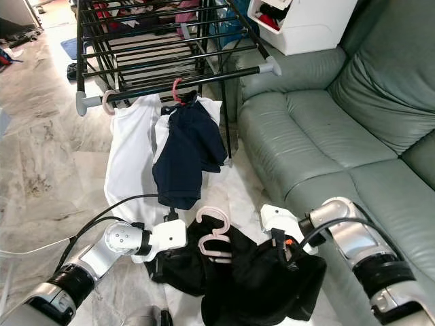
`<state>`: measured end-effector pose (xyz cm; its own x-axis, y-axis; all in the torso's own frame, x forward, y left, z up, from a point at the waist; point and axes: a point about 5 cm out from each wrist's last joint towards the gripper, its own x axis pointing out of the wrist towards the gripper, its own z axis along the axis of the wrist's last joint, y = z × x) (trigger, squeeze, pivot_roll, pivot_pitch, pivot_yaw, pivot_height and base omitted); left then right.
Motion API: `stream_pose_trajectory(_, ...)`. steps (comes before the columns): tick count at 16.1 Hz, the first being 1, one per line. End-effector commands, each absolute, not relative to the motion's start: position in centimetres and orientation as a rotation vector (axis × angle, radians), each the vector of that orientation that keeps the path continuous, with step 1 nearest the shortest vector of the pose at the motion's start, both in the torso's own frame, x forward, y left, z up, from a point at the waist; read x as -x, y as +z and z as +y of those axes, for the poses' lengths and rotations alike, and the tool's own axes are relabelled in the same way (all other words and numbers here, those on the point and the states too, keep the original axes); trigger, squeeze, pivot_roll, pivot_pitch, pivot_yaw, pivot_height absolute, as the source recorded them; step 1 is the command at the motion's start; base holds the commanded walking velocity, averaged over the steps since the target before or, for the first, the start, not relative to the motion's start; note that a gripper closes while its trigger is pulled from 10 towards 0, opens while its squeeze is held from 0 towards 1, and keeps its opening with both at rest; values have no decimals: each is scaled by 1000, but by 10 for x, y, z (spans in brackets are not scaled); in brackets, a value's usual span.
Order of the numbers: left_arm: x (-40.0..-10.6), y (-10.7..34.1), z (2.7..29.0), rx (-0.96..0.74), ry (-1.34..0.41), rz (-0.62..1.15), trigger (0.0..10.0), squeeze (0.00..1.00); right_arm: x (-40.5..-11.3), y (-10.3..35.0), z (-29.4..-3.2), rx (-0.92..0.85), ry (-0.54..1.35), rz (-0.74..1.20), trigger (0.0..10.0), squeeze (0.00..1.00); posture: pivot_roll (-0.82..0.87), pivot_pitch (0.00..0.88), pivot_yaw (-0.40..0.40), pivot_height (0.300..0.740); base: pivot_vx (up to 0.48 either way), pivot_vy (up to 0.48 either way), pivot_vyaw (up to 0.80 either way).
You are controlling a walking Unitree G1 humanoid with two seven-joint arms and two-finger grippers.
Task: Hang hanger
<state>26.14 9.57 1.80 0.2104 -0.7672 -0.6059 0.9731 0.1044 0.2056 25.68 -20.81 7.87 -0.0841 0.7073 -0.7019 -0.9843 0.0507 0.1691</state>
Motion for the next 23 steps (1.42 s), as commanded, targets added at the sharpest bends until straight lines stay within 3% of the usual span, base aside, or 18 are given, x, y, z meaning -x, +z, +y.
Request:
stream_pose_trajectory(1,-271,26,97,-666,-1285,343,10000,1000,-258,74,-208,522,1459,745,0,0,-78,0,14,740,0,0,0)
stream_pose_trajectory(5,-281,34,98,-820,-1198,205,10000,1000,-247,50,-198,640,1253,692,0,0,-84,0,41,740,0,0,0)
stream_pose_trajectory(8,-281,33,103,-776,-1127,191,10000,1000,-245,42,-191,557,1073,644,0,0,-87,0,52,740,0,0,0)
stream_pose_trajectory(10,-279,32,115,-704,-991,163,10000,1000,-233,31,-192,465,862,620,0,0,-88,0,57,740,0,0,0)
stream_pose_trajectory(14,-270,28,131,-646,-875,152,10000,1000,-222,27,-194,395,654,585,0,0,-91,0,59,740,0,0,0)
stream_pose_trajectory(15,-268,26,137,-603,-805,160,10000,1000,-221,27,-195,380,575,568,0,0,-91,0,59,740,0,0,0)
stream_pose_trajectory(17,-267,28,159,-338,-484,188,10000,1000,-211,30,-200,331,346,501,0,0,-84,0,59,740,0,0,0)
stream_pose_trajectory(19,-266,28,166,-248,-359,201,10000,1000,-207,32,-201,303,261,467,0,0,-77,0,55,740,0,0,0)
stream_pose_trajectory(20,-263,28,173,-180,-252,209,10000,831,-203,34,-202,294,191,437,0,0,-76,0,54,740,0,0,0)
stream_pose_trajectory(21,-259,28,177,-150,-185,212,10000,0,-200,34,-202,253,130,428,0,0,-76,0,54,740,0,0,0)
stream_pose_trajectory(23,-255,29,178,-125,-146,211,10000,0,-200,35,-202,202,72,420,0,0,-69,0,52,740,0,0,0)
